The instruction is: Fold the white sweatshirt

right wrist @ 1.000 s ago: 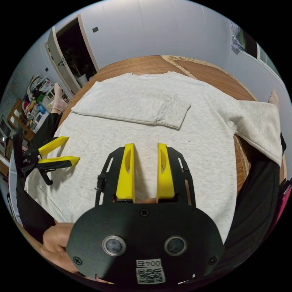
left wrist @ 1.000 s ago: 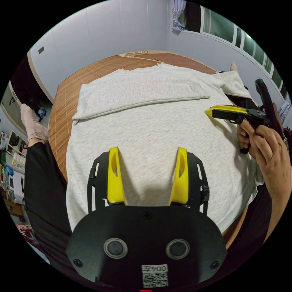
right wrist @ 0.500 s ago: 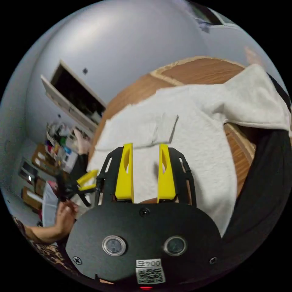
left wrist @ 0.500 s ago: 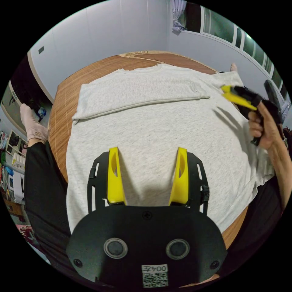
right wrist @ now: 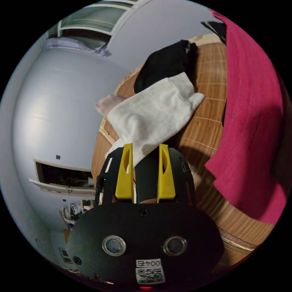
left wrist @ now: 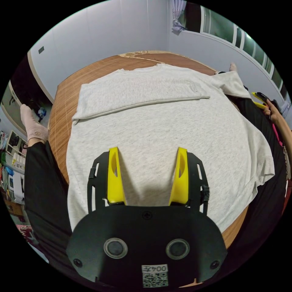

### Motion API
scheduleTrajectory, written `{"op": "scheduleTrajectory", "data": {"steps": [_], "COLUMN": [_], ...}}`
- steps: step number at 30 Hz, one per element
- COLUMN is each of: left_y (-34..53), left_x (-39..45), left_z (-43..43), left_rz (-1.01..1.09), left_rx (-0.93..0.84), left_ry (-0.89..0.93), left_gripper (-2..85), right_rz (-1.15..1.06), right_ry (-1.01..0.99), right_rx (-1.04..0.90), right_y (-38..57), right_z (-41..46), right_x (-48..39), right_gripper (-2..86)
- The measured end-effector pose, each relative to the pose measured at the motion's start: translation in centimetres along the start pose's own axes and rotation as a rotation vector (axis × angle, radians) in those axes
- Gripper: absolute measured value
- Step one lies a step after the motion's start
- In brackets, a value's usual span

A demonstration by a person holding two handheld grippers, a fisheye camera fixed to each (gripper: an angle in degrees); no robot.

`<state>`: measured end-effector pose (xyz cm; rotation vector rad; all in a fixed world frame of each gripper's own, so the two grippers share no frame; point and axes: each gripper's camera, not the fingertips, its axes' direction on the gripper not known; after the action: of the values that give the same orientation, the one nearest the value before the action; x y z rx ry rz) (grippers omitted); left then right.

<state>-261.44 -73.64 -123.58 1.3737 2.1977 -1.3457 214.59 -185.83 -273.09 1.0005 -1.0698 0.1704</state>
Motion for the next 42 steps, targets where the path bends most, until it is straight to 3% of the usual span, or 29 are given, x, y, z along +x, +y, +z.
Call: {"op": "scheduleTrajectory", "data": {"steps": [10, 18, 24, 27, 32, 36, 42], "left_y": [-0.7, -1.3, -1.9, -2.3, -3.0, -3.5, -4.6], "left_x": [1.1, 1.7, 1.7, 1.7, 1.4, 1.0, -0.1], "left_z": [-0.3, -0.8, -1.3, -1.7, -2.4, -2.9, -3.9], "left_rz": [-0.011, -0.011, -0.014, -0.014, -0.014, -0.015, -0.016], "left_rx": [-0.002, -0.003, 0.000, -0.002, -0.003, -0.003, -0.006], "left_ry": [-0.012, -0.013, -0.004, -0.004, -0.004, -0.001, -0.001], "left_gripper": [24.5, 24.5, 24.5, 24.5, 24.5, 24.5, 24.5], "right_rz": [0.267, 0.176, -0.180, -0.506, -1.045, -1.174, -1.291], "right_ry": [-0.079, -0.156, -0.035, 0.004, 0.003, 0.030, 0.203], "right_rx": [-0.029, 0.121, 0.254, 0.252, -0.008, -0.153, -0.300], "right_y": [-4.4, -1.9, 3.3, 8.5, 24.9, 35.0, 45.2], "right_z": [1.9, 0.9, -1.5, -0.8, 7.4, 13.7, 20.2], "right_x": [4.2, 1.7, -10.8, -21.0, -35.3, -36.2, -29.7], "right_gripper": [13.5, 4.1, 4.0, 4.2, 8.0, 11.4, 12.0]}}
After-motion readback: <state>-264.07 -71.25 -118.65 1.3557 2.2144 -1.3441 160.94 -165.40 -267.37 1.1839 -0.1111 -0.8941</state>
